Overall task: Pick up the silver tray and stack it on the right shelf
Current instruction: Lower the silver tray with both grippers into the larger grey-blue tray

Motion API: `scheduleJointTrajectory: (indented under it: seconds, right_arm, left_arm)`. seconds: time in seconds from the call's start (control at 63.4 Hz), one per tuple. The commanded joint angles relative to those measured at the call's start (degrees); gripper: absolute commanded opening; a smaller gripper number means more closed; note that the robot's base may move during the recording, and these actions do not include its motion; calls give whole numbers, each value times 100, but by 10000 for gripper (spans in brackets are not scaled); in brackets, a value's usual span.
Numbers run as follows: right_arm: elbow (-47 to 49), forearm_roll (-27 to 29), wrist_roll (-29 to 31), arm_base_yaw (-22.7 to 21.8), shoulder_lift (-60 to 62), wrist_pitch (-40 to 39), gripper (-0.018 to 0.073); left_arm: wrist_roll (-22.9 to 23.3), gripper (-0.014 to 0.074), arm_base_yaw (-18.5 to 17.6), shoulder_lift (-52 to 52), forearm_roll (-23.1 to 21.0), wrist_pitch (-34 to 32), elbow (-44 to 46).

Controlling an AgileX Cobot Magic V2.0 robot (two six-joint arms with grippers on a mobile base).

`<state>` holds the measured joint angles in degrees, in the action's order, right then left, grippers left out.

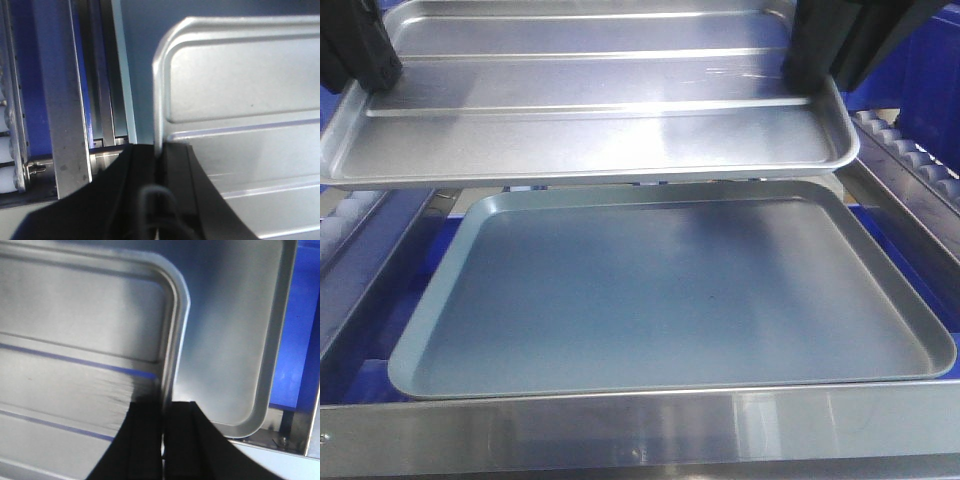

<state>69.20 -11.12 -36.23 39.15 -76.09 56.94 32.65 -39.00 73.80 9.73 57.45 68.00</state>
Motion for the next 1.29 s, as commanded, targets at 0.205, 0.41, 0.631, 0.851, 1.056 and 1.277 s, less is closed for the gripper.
scheduleJointTrajectory:
  seconds: [0.205,0.41,0.631,0.851,1.056,1.277]
  right_arm:
    - [212,-243,105,-15,201,-271,57]
    - [212,-243,112,-15,201,-319,57]
    - [212,-332,230,-310,201,-243,57]
    - [212,-295,880,-1017,133,-228,57]
    - [212,-295,1229,-1363,-366,-329,57]
    - [212,-295,1229,-1385,-1158,-876,57]
  left_arm:
    - [-70,-93,-56,-180,150,-161,166]
    - [-134,-93,-56,-180,191,-254,166]
    - [-292,-93,-56,49,291,-779,225]
    - [-292,-93,-56,1031,291,-792,583]
    - [-292,-93,-56,1853,301,-926,621]
    - [-226,-93,-56,2363,330,-1033,621]
